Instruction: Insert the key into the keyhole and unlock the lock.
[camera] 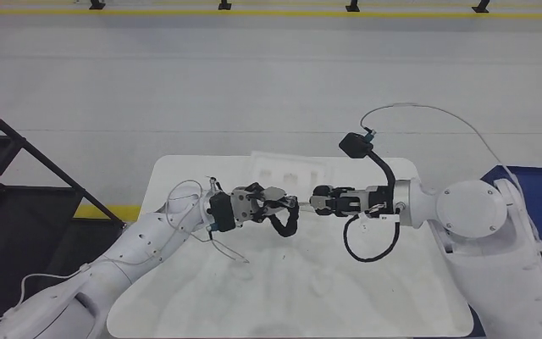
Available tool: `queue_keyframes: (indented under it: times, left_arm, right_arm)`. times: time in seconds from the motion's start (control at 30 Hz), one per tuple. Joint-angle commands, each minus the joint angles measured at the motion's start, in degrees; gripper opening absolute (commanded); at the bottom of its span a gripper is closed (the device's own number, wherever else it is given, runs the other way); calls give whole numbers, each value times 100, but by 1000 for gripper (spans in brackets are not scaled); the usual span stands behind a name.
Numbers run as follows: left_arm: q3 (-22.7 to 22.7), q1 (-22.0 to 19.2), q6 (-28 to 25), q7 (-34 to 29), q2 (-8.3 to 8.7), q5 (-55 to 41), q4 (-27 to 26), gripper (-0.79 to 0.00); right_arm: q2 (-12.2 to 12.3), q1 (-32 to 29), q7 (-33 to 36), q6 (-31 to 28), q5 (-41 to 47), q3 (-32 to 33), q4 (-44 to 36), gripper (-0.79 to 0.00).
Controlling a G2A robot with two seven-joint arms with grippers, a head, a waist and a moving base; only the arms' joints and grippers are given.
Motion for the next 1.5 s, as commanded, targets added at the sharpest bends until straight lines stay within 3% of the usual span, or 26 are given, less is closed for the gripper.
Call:
queue_keyframes:
  times: [0.0,0.5,1.47]
  left_arm:
    - [12,-16,-15,21,-51,20,75,-785]
    - [4,-76,-396,69,-305,172,374,-785]
    - [-215,15,-861,96,-492,489,505,-785]
  right_arm:
    - [8,10,-7,19,-34,-45,-32,-785]
    - [89,168,6,0,-556,-303,-95,-785]
    - [177,322,-106,21,-646,-561,50,-785]
